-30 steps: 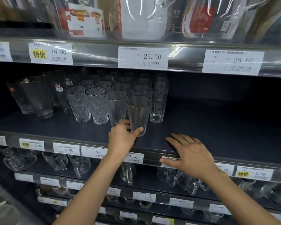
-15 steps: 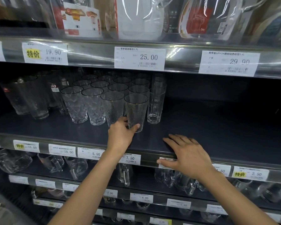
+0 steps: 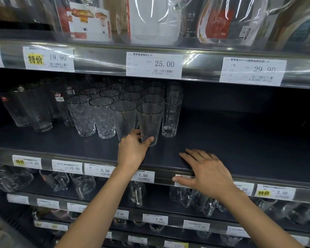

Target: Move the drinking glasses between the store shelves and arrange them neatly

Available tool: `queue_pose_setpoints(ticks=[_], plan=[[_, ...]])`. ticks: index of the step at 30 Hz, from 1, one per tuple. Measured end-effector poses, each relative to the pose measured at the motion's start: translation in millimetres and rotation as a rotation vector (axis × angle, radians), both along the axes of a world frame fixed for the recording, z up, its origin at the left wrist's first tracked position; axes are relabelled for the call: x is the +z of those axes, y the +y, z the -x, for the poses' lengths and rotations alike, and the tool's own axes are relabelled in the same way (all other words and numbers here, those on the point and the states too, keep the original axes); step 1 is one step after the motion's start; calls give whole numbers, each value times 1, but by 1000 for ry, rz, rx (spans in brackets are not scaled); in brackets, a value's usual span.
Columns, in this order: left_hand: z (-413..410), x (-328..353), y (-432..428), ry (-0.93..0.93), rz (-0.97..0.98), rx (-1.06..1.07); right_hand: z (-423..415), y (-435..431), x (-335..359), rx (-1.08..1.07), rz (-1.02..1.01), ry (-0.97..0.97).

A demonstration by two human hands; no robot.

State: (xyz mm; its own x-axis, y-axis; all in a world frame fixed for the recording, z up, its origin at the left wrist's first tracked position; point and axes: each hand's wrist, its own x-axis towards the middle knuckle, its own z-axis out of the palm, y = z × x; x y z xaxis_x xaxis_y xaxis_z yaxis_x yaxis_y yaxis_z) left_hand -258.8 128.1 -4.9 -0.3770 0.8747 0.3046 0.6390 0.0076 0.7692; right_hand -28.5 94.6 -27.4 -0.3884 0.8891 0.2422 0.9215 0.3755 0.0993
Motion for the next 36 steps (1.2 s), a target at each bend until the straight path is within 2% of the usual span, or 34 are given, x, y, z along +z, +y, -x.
queue_pose_setpoints(ticks=[9, 13, 16, 18, 21, 23, 24, 28, 31, 36], plan=[[-1, -1, -3, 19, -40, 5, 0, -2, 4, 27, 17, 27], [7, -1, -1, 28, 6, -41, -2, -2, 12, 34, 118, 31], [21, 0, 0, 122, 43, -95, -4, 1, 20, 33, 248, 64], [32, -1, 1, 193, 39, -179, -6, 5, 25, 36, 379, 192], [44, -9, 2, 251, -71, -288, -9, 15, 32, -15, 519, 581], [46, -17, -1, 328, -148, -285, -7, 27, 33, -90, 496, 853], [45, -21, -2, 393, -189, -266, -5, 35, 32, -127, 455, 926], [41, -28, -3, 603, -345, -203, 20, 71, 21, -240, 380, 989], [44, -30, -1, 592, -372, -219, 44, 93, 17, -295, 339, 1080], [45, -33, 0, 586, -408, -229, 65, 117, 11, -308, 278, 1103]])
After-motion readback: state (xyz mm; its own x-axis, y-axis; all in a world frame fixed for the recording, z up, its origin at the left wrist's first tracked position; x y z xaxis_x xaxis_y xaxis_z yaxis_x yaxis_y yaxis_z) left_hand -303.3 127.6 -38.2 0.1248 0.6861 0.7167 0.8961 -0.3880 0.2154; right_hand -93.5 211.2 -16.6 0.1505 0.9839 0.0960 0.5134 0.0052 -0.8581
